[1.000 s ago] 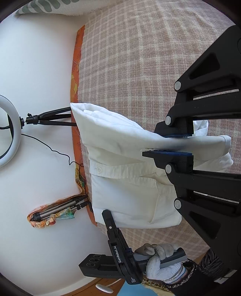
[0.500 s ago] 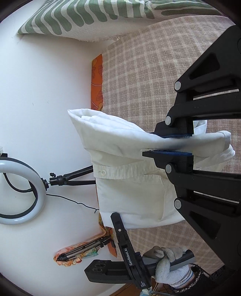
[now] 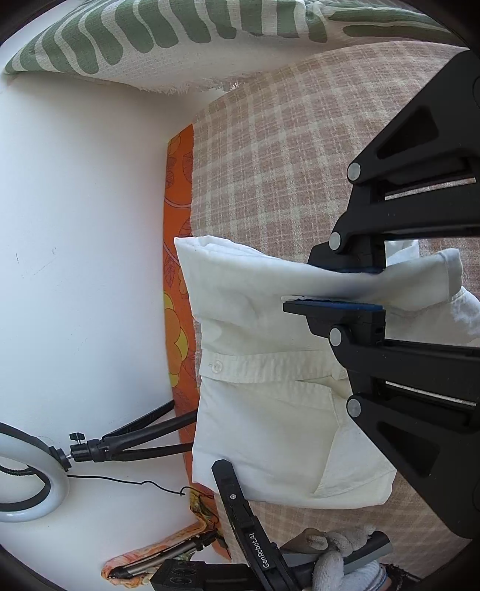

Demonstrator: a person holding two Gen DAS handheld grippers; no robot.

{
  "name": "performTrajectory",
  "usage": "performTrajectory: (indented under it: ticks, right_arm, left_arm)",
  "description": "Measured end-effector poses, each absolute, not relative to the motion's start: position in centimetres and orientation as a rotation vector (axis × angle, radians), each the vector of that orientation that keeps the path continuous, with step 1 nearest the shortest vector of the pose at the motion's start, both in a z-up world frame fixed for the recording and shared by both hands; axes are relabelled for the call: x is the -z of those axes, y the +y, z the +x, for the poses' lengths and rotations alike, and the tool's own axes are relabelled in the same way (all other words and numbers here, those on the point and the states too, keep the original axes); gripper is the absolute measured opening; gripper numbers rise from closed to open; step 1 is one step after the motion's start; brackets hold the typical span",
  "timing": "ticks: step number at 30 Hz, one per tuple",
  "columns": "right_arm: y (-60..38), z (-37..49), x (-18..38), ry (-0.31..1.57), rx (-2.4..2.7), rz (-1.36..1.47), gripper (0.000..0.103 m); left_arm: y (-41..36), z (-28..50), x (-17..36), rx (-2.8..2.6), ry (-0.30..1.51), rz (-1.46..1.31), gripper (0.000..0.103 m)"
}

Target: Fold small clothes

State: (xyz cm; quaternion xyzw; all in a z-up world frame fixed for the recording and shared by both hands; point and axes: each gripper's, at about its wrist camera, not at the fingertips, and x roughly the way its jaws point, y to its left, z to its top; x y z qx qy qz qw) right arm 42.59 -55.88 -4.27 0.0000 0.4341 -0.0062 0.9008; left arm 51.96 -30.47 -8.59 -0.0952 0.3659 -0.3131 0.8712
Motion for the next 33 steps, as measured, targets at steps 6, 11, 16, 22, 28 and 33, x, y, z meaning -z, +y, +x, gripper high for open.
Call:
performTrajectory:
  ticks: [6,11,16,22,28,33]
  right_arm:
    - [-56.1,43.1,5.7,0.930,0.070,-0.044,0.012]
    - [-56.1,43.5,6.2,0.954,0.156,-0.092,0.018]
    - [-56.4,42.7,5.4,0.930,0.225,-0.115,0.037]
    - [-56.2,41.1,3.0,0.885,0.219,-0.059,0.060]
    - [-54.8,38.3,0.6,0.852,0.229,-0.048,0.061]
    - [-53.0,34.8,-2.4,0.798,0.228,-0.022,0.072]
  left_arm:
    - [-31.5,51.8,8.8,0.591,0.750,-0.073,0.005]
    - [-31.8,51.3,8.6,0.566,0.739,-0.004,0.005]
    - [-31.5,50.8,8.1,0.553,0.744,0.011,0.011]
    - [-30.8,49.1,6.6,0.567,0.736,0.011,0.011]
    - [-30.1,46.3,4.0,0.583,0.693,0.027,0.011]
    - [-28.8,43.3,1.5,0.595,0.658,0.015,0.012]
